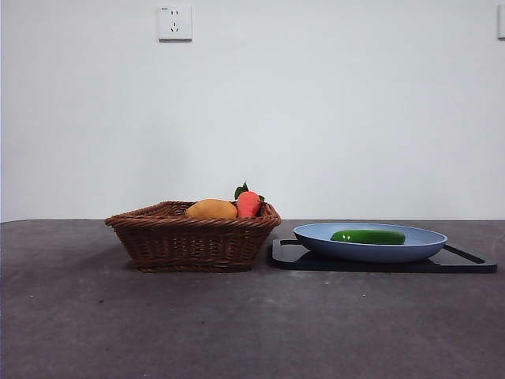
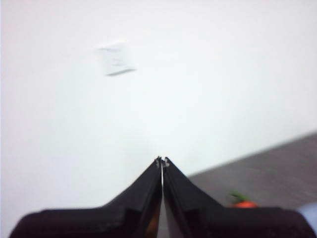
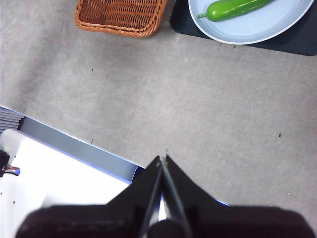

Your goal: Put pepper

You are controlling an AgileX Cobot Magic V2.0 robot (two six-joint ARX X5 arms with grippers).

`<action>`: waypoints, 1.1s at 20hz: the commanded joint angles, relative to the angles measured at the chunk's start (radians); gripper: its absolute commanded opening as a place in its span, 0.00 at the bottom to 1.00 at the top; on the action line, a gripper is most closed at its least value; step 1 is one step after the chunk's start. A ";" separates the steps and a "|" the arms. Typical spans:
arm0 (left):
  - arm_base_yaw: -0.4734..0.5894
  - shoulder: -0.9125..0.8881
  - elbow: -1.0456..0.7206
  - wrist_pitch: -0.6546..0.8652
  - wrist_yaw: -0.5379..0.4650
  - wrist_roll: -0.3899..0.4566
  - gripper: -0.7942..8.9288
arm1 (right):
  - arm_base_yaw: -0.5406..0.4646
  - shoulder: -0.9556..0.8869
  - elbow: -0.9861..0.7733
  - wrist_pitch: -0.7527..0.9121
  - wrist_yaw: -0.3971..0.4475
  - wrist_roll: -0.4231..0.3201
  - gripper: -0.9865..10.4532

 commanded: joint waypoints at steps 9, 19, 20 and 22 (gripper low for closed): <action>0.254 -0.545 -0.916 0.556 -0.001 -0.123 0.09 | 0.002 0.008 0.018 -0.013 0.001 0.006 0.10; 0.286 -0.808 -1.380 0.588 -0.003 -0.263 0.09 | 0.002 0.008 0.018 -0.013 0.001 0.006 0.10; 0.286 -0.826 -1.405 0.587 -0.002 -0.267 0.09 | 0.002 0.008 0.018 -0.013 0.001 0.006 0.10; 0.286 -0.842 -1.442 0.587 -0.003 -0.277 0.09 | 0.002 0.008 0.018 -0.013 0.000 0.006 0.10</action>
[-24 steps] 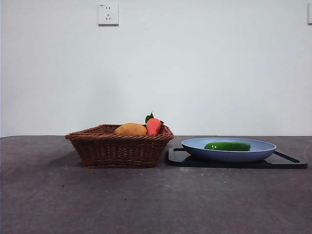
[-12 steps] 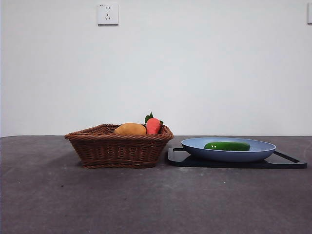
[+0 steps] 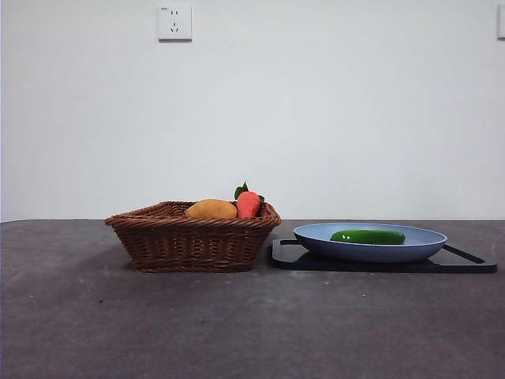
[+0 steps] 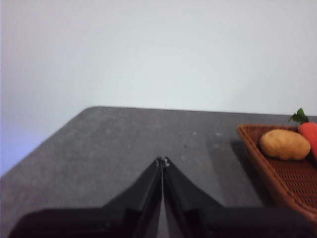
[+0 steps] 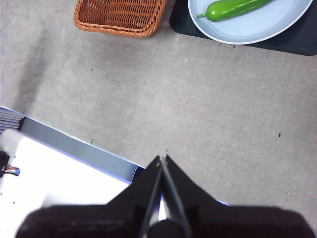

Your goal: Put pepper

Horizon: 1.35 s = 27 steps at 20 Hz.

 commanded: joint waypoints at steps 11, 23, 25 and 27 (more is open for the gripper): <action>0.005 -0.004 -0.068 -0.053 0.002 -0.016 0.09 | 0.002 0.008 0.018 -0.013 0.000 0.006 0.10; 0.004 -0.004 -0.068 -0.052 0.002 -0.016 0.09 | -0.010 -0.003 0.018 -0.001 0.022 -0.047 0.10; 0.004 -0.004 -0.068 -0.051 0.002 -0.016 0.09 | -0.056 -0.067 0.004 0.108 0.070 -0.087 0.10; 0.004 -0.004 -0.068 -0.051 0.002 -0.016 0.09 | -0.095 -0.181 -0.079 0.335 0.051 -0.069 0.10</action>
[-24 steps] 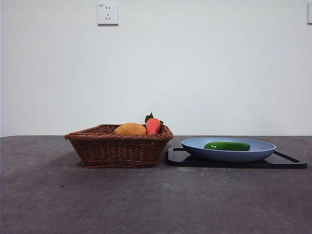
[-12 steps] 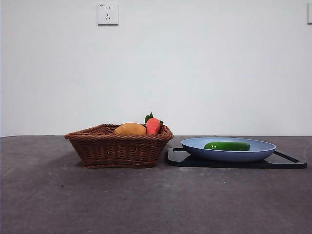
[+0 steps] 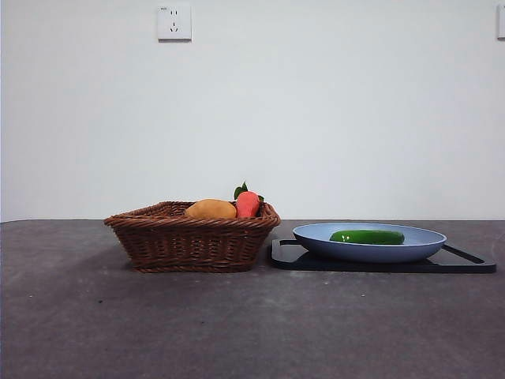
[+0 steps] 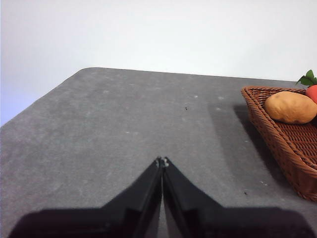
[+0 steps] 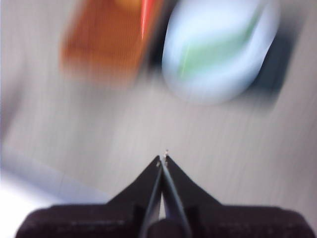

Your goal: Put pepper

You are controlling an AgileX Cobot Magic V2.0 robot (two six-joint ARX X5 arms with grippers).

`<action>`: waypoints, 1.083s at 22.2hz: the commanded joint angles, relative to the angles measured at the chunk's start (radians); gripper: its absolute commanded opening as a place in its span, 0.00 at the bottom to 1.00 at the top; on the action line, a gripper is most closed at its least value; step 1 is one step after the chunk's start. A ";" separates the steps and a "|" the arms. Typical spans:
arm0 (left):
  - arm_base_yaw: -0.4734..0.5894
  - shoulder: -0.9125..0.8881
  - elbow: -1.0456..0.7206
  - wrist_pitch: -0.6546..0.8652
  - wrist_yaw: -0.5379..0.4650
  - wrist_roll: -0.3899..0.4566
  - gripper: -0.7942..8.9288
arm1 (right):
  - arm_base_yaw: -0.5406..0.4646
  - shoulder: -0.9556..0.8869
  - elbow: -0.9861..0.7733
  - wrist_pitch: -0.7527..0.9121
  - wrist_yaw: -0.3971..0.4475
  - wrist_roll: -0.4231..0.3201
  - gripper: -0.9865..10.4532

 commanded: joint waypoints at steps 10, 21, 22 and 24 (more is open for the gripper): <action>0.004 -0.003 -0.011 0.015 0.001 -0.006 0.09 | -0.076 -0.543 -0.863 0.968 0.152 0.077 0.10; 0.004 -0.003 -0.011 0.016 0.000 -0.006 0.09 | -0.076 -0.737 -1.178 1.031 0.211 0.106 0.10; 0.004 -0.003 -0.011 0.016 0.000 -0.006 0.09 | -0.076 -0.745 -1.191 1.031 0.212 0.108 0.10; 0.004 -0.003 -0.011 0.016 0.001 -0.006 0.09 | -0.076 -0.763 -1.219 1.030 0.233 0.124 0.10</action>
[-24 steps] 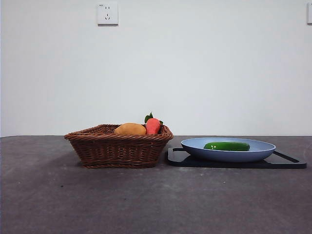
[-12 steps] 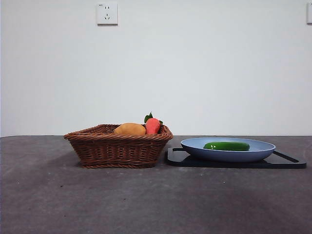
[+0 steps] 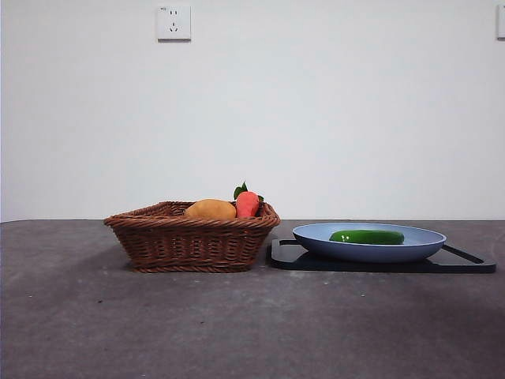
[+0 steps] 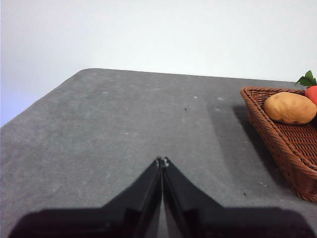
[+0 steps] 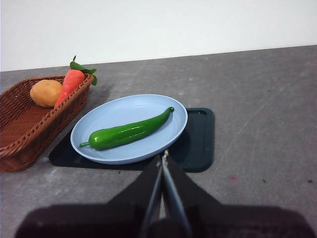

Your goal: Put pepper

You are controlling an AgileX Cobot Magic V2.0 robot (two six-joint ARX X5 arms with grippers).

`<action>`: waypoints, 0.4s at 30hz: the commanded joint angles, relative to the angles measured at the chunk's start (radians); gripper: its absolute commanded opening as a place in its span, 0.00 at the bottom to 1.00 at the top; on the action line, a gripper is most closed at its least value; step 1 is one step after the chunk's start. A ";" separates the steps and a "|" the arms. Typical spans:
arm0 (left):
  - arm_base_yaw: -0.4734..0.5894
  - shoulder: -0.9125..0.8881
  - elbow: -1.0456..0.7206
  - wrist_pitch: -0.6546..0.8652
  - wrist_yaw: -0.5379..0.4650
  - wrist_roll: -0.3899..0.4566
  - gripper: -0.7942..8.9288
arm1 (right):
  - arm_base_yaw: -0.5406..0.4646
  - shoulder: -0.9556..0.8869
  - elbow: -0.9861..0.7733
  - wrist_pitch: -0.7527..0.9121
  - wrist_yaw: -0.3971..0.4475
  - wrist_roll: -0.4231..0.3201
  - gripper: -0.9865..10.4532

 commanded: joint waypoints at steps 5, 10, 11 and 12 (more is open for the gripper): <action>0.004 -0.003 -0.011 0.013 0.001 -0.006 0.09 | 0.000 -0.047 -0.058 -0.017 0.018 0.049 0.10; 0.004 -0.003 -0.011 0.013 0.001 -0.006 0.09 | 0.000 -0.051 -0.058 -0.026 0.017 0.041 0.10; 0.004 -0.003 -0.011 0.013 0.000 -0.006 0.09 | 0.001 -0.051 -0.058 -0.026 0.016 0.041 0.10; 0.004 -0.003 -0.011 0.013 0.001 -0.006 0.09 | 0.001 -0.051 -0.058 -0.026 0.016 0.046 0.10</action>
